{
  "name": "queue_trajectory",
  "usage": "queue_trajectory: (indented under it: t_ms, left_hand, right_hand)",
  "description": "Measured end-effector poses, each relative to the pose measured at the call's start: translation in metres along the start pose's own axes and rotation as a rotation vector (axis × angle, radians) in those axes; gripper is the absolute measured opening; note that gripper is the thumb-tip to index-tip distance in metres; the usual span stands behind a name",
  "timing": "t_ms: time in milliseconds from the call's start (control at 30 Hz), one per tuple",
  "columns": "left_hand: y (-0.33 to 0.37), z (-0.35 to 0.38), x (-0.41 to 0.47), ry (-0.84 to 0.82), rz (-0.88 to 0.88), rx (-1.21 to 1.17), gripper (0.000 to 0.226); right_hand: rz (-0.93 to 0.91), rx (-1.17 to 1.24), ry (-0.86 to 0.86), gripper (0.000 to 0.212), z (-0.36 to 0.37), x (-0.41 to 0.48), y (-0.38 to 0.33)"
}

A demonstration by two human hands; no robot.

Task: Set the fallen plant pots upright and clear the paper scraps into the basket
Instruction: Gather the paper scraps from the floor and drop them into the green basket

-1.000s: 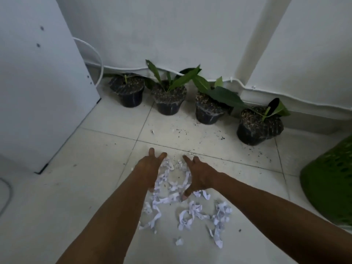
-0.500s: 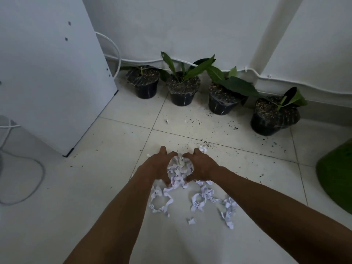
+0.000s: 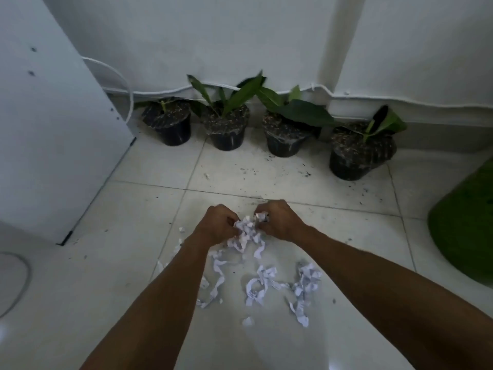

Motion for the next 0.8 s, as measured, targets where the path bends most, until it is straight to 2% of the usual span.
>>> queue_trajectory:
  t_ms: [100,200,333,467,600,700,800]
  left_hand:
    - [0.032,0.001,-0.001,0.016,0.060,-0.039,0.013]
    - [0.058,-0.016,0.014,0.057,0.054,-0.110,0.013]
    - [0.126,-0.050,0.046,0.154,0.105,-0.269,0.026]
    - [0.214,-0.071,0.069,0.157,0.253,-0.376,0.026]
    - [0.316,-0.075,0.081,0.173,0.424,-0.436,0.016]
    - [0.398,-0.062,0.079,0.129,0.526,-0.530,0.009]
    - [0.477,-0.038,0.070,0.074,0.588,-0.612,0.019]
  right_hand:
    - [0.073,0.061,0.095,0.025,-0.030,-0.012,0.006]
    - [0.048,0.045,0.181,0.024,-0.069,-0.010,-0.002]
    - [0.073,0.061,0.338,0.025,-0.140,-0.014,0.001]
    - [0.080,0.064,0.555,0.017,-0.227,-0.036,0.009]
    - [0.134,-0.064,0.775,0.028,-0.328,-0.082,0.027]
    - [0.224,-0.026,0.883,0.029,-0.391,-0.127,0.057]
    - [0.314,-0.154,0.939,0.031,-0.438,-0.175,0.089]
Point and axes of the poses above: each hand's wrist, its own x-axis towards the middle knuckle, its own z-axis out of the palm, y = z × x, the point moved 6 cm from there along x, towards the middle knuckle, and after that the axes turned 9 degrees about y, right-handed, at the moved point
